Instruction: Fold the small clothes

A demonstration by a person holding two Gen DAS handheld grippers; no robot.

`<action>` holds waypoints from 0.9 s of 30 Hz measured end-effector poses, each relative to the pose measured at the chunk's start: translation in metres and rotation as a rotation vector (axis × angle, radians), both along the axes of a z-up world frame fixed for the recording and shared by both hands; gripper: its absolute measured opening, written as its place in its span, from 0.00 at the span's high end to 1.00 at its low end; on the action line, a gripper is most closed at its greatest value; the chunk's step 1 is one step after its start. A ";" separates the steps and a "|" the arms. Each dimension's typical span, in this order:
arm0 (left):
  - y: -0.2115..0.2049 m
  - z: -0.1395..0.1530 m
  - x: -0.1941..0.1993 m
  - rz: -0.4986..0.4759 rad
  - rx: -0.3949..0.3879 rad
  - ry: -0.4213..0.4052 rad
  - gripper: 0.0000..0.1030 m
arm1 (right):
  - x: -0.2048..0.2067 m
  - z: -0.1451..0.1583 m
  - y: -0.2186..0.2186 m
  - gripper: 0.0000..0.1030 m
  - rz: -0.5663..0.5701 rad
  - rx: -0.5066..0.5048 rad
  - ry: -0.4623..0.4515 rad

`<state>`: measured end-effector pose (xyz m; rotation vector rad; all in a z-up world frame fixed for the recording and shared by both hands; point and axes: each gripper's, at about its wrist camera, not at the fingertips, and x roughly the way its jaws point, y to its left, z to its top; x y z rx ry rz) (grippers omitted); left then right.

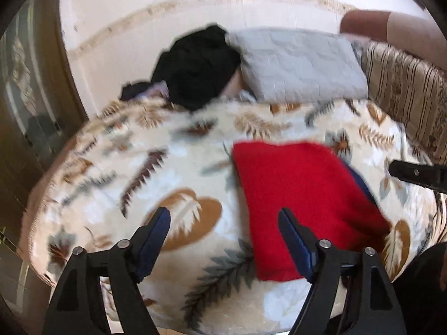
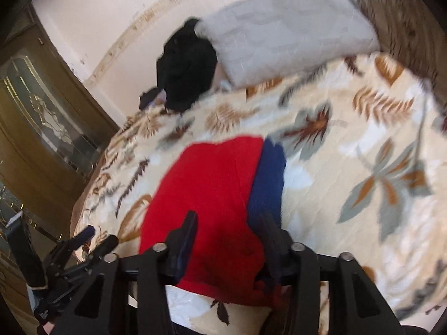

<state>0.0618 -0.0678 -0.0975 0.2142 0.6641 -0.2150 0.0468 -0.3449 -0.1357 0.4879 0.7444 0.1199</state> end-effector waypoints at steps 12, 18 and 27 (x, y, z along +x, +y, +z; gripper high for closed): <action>0.004 0.076 -0.051 0.060 0.002 -0.195 0.03 | -0.083 0.089 0.012 0.34 -0.061 -0.161 -0.129; 0.005 0.099 -0.075 0.049 -0.003 -0.238 0.03 | -0.118 0.117 0.021 0.28 -0.090 -0.199 -0.155; 0.017 0.130 -0.105 0.069 -0.027 -0.282 0.03 | -0.151 0.139 0.042 0.27 -0.102 -0.251 -0.175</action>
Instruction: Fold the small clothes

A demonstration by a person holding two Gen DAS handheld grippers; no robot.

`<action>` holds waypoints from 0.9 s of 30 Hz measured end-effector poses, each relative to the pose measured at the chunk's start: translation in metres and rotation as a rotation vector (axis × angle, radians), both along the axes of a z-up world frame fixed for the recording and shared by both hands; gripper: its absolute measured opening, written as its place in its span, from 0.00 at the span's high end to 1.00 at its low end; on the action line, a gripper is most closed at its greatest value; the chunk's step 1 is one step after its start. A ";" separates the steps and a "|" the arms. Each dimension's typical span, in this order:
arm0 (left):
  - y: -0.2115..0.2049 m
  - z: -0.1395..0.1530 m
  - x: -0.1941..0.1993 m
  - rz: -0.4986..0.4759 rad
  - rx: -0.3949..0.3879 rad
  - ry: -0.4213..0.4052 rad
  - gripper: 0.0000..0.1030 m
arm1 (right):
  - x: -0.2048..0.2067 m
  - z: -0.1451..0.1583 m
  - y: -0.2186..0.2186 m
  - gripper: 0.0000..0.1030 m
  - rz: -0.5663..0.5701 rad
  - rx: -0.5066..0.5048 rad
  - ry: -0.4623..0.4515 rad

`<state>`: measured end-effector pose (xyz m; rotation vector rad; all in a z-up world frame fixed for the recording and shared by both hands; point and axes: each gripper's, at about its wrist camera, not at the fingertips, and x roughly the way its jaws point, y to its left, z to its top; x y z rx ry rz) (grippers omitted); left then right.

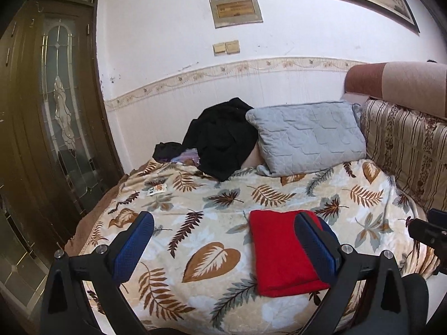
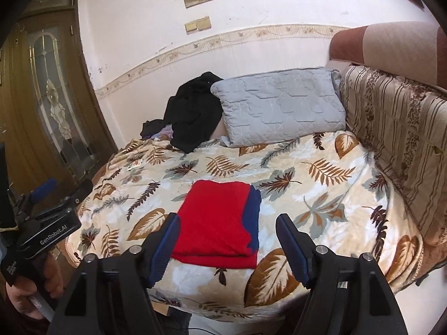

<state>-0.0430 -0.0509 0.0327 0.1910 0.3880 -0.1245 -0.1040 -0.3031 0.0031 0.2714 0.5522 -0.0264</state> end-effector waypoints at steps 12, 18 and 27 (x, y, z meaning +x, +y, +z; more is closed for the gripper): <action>0.022 0.024 -0.030 0.022 -0.014 -0.032 0.03 | -0.006 0.021 0.032 0.26 0.029 0.007 -0.017; 0.032 0.030 -0.041 0.037 -0.015 -0.047 0.03 | -0.011 0.029 0.050 0.26 0.026 -0.023 -0.027; 0.045 0.038 -0.050 0.073 -0.021 -0.069 0.03 | -0.012 0.033 0.065 0.26 0.041 -0.044 -0.027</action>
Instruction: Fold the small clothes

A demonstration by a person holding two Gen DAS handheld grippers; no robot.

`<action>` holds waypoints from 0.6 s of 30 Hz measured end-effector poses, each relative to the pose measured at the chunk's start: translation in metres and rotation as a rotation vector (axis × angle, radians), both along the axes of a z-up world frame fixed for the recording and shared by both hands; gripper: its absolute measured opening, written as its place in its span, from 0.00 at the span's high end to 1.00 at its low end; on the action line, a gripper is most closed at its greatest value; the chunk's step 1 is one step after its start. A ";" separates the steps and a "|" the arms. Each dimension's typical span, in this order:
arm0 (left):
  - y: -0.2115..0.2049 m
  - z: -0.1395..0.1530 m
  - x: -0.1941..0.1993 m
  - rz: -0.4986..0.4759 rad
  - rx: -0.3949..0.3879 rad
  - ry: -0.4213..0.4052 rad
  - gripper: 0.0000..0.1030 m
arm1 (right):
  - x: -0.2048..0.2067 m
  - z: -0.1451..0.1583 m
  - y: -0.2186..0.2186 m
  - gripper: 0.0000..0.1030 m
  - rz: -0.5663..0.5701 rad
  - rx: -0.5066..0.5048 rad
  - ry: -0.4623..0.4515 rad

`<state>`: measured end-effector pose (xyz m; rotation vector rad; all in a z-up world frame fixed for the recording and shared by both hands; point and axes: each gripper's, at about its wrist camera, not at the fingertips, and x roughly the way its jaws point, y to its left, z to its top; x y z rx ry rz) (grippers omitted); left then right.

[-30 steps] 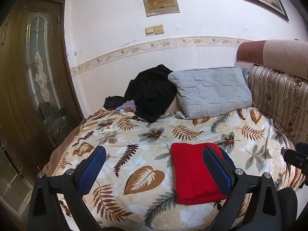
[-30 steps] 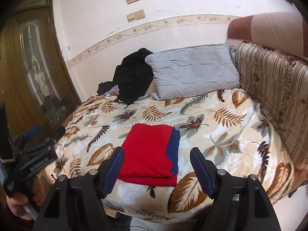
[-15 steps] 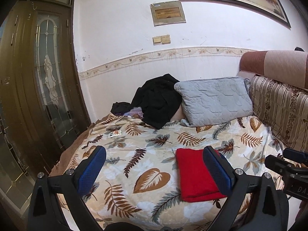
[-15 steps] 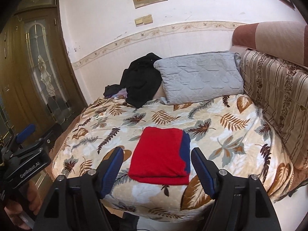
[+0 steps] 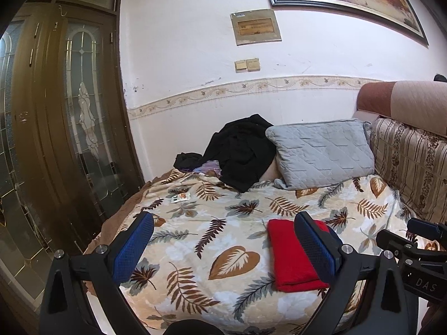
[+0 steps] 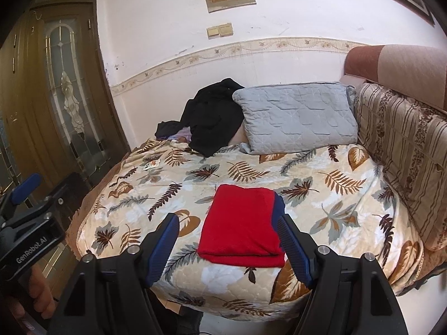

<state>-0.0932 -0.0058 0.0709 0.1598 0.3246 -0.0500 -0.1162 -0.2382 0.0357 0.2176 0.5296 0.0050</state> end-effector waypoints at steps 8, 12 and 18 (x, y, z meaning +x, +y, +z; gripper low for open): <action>0.007 0.004 -0.004 0.028 -0.005 -0.014 0.03 | 0.000 0.004 0.006 0.26 -0.011 -0.033 -0.005; 0.009 0.006 -0.004 0.032 -0.006 -0.018 0.03 | 0.001 0.005 0.009 0.26 -0.014 -0.042 -0.006; 0.009 0.006 -0.004 0.034 -0.005 -0.022 0.03 | 0.003 0.004 0.009 0.26 -0.017 -0.045 -0.006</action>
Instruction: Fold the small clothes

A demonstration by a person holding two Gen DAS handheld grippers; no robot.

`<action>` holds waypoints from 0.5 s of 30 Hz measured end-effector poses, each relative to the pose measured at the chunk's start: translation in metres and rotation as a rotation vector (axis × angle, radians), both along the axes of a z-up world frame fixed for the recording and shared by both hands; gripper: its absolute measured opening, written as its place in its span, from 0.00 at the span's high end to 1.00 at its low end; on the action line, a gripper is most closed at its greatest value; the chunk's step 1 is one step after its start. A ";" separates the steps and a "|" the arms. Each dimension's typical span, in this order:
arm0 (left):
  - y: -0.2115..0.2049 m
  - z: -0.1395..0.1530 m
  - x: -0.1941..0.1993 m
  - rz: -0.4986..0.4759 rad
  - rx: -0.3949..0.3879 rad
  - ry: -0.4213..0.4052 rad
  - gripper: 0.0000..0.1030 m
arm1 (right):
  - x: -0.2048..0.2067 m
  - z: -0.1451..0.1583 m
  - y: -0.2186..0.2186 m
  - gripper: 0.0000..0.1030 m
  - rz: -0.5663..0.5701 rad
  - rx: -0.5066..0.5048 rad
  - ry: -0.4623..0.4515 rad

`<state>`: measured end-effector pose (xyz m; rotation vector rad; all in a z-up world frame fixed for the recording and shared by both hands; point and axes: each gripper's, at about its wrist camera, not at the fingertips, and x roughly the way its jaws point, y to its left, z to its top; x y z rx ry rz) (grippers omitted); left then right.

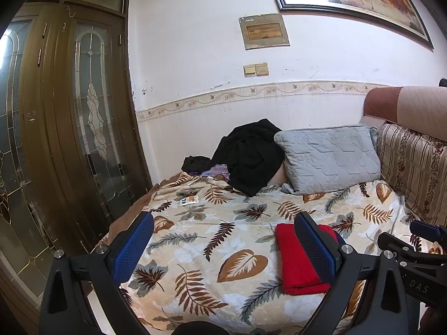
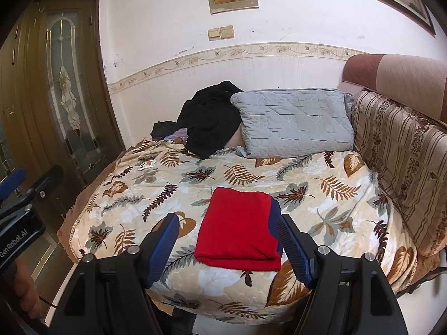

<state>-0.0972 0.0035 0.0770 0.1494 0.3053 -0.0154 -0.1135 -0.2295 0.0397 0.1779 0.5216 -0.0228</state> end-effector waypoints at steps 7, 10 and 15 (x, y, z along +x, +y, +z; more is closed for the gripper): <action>0.002 0.002 0.000 0.004 -0.003 -0.008 0.03 | 0.005 0.000 -0.003 0.26 -0.006 -0.007 0.000; 0.003 0.002 0.001 0.004 -0.005 -0.008 0.03 | 0.007 0.002 -0.003 0.26 -0.009 -0.007 -0.003; 0.003 0.003 0.002 0.003 -0.002 -0.007 0.03 | 0.010 0.006 -0.001 0.26 -0.012 -0.015 -0.013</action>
